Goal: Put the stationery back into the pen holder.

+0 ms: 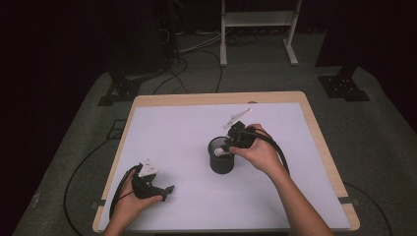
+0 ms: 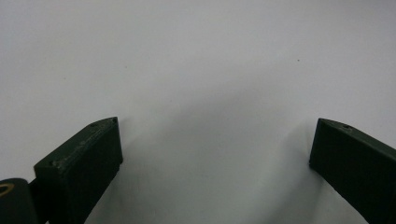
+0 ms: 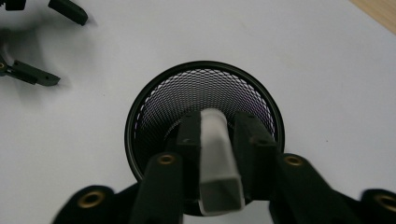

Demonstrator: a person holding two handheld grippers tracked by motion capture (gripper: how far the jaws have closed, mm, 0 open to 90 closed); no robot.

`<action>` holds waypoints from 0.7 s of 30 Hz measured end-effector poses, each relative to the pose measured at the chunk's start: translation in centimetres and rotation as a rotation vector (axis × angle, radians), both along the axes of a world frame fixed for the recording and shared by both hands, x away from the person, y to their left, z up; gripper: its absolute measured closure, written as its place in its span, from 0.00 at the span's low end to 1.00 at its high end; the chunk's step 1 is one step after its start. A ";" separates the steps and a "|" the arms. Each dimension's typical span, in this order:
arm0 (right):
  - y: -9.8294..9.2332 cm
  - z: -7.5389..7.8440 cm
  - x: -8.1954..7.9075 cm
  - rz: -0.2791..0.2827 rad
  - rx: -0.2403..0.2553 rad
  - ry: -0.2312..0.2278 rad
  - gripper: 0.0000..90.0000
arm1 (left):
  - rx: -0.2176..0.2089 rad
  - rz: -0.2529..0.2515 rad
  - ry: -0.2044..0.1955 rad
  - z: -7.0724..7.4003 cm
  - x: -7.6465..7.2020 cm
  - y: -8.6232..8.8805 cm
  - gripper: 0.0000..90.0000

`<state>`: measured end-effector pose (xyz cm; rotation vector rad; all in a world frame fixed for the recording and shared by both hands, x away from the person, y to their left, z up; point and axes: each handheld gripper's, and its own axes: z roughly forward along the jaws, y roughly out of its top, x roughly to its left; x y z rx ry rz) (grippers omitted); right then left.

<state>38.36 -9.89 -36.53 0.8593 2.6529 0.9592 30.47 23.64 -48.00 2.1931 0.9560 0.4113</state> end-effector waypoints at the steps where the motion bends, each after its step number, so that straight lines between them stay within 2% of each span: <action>1: 0.0 0.0 0.0 0.001 0.006 -0.003 0.81 | -0.001 0.001 0.000 0.0 0.0 0.0 0.02; 9: -0.3 0.2 0.0 -0.007 0.010 -0.007 0.80 | -0.001 0.001 0.001 0.0 0.0 0.0 0.02; 18: -2.2 1.1 -0.5 -0.023 0.026 -0.021 0.77 | -0.002 0.001 0.006 0.0 0.0 0.0 0.02; 21: -3.3 1.2 -0.7 -0.030 0.038 -0.026 0.71 | -0.002 0.002 0.007 0.0 0.0 0.0 0.02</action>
